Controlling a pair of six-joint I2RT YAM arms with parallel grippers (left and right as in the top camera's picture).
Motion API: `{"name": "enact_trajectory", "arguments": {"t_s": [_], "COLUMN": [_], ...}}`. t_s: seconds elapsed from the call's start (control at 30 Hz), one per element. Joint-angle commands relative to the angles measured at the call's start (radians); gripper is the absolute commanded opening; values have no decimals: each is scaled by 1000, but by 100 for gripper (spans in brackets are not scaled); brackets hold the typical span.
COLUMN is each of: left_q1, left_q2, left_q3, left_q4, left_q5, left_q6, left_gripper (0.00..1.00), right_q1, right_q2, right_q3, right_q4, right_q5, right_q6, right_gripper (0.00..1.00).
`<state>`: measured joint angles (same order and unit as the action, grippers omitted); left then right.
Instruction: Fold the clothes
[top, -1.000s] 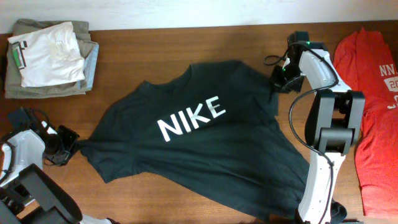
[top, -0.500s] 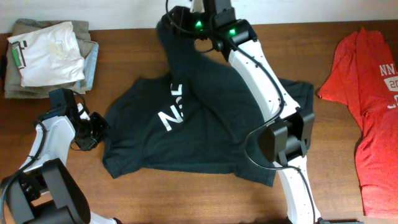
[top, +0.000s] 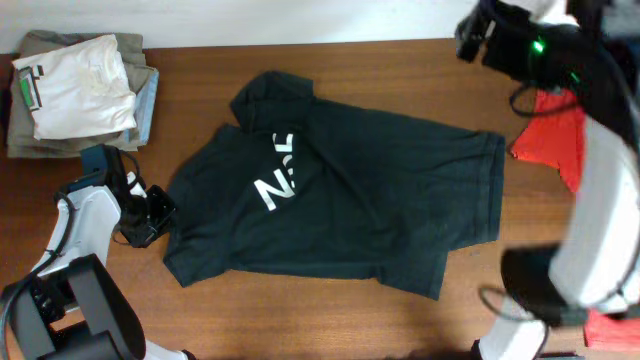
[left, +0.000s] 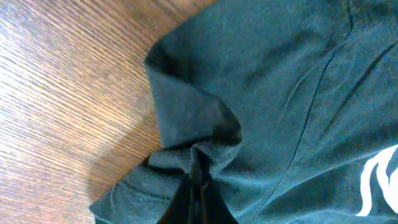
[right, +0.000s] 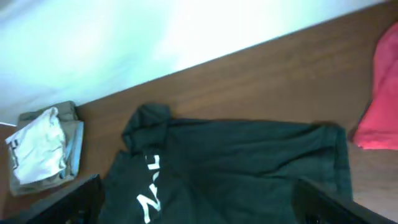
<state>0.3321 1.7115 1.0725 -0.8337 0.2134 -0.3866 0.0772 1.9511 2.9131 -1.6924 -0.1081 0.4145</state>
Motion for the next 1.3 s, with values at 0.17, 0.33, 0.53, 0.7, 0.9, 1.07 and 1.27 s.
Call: {"name": "enact_trajectory", "arguments": {"t_s": [0.17, 0.33, 0.53, 0.7, 0.9, 1.07, 1.27], "left_q1": [-4, -4, -4, -4, -4, -4, -4], "left_q2": [2, 2, 2, 2, 2, 2, -13], "left_q3": [8, 8, 8, 8, 8, 8, 8], "left_q4": [-6, -9, -9, -5, -5, -5, -16], "left_q5": [8, 8, 8, 8, 8, 8, 56], "left_q6": [-10, -10, -10, -10, -10, -10, -21], "left_gripper": [1, 2, 2, 2, 3, 2, 1], "right_q1": [9, 8, 8, 8, 8, 10, 9], "right_q2": [-495, -485, -485, -485, -485, -485, -500], "right_q3": [-1400, -1992, -2277, -2278, -2335, -2334, -2218], "right_q4": [64, 465, 741, 776, 846, 814, 699], "right_q5": [7, -55, -156, -154, -180, -138, -150], "right_q6": [-11, 46, 138, 182, 290, 348, 379], "right_gripper": [86, 75, 66, 61, 57, 29, 4]}}
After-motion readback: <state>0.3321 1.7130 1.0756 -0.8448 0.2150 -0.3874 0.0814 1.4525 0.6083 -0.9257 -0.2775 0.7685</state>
